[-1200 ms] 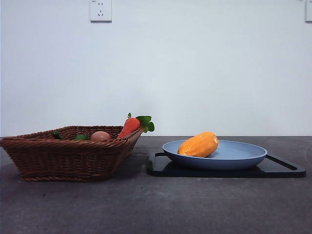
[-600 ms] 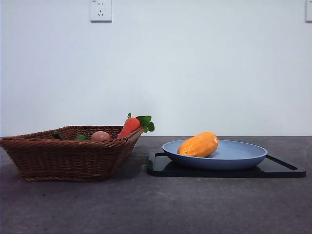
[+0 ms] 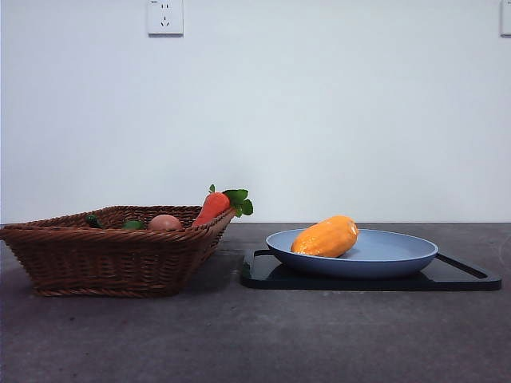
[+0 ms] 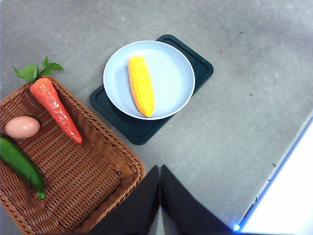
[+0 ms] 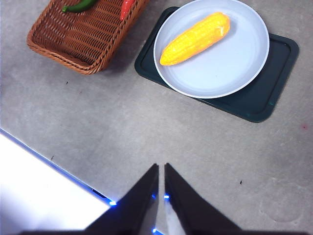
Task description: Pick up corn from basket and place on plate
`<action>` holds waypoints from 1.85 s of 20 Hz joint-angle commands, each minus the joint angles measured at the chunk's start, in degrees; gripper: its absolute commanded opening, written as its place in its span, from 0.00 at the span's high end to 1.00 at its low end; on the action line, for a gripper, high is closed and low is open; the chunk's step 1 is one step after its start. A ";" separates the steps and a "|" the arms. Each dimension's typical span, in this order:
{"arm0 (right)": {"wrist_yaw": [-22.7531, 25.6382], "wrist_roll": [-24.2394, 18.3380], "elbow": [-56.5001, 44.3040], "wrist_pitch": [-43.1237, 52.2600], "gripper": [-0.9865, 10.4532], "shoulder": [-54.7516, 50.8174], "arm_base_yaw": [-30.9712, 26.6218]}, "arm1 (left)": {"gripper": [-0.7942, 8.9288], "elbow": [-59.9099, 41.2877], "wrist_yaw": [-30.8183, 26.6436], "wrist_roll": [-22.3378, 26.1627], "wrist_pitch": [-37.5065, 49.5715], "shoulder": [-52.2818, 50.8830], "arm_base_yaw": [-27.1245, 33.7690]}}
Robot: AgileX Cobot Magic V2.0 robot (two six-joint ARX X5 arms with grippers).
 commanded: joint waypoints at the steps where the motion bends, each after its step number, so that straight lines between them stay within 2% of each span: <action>1: 0.00 -0.09 1.11 0.59 0.91 0.37 0.24 | 0.91 1.64 -3.69 4.13 1.14 0.44 -0.15; 2: 0.02 -0.09 1.11 0.59 0.91 0.37 0.24 | 0.91 1.64 -6.21 5.07 1.40 -0.37 0.70; 5: 0.04 -0.09 1.11 0.63 0.91 0.35 0.24 | 0.91 1.64 -6.84 6.25 1.40 -2.78 4.98; 8: 0.02 -0.09 1.11 0.66 0.91 0.37 0.24 | 0.91 1.33 -6.73 5.16 1.92 -6.84 11.89; 10: 0.02 -0.09 1.11 0.63 0.91 0.37 0.24 | 0.91 -0.85 -6.73 5.16 5.51 -11.06 17.59; 13: 0.02 -0.09 1.11 0.63 0.91 0.35 0.24 | 0.91 -10.86 -6.58 5.29 22.23 -19.87 26.88; 16: 0.02 -0.09 1.11 0.66 0.91 0.35 0.24 | 0.91 -26.12 -6.62 6.08 40.79 -29.35 34.73; 18: 0.02 -0.09 1.11 0.66 0.91 0.35 0.24 | 0.91 -36.09 -6.62 6.25 48.63 -35.12 38.75; 20: 0.02 -0.09 1.11 0.66 0.91 0.37 0.24 | 0.91 -45.18 -6.62 6.21 52.52 -40.28 41.79; 24: 0.02 -0.09 1.11 0.66 0.91 0.35 0.24 | 0.91 -60.54 -6.62 6.10 54.16 -49.03 44.50; 30: 0.02 -0.09 1.11 0.63 0.91 0.37 0.24 | 0.91 -78.25 -6.58 3.87 54.14 -61.72 44.54; 37: 0.02 -0.09 1.11 0.66 0.91 0.35 0.24 | 0.91 -87.89 -6.58 3.06 54.03 -69.26 44.54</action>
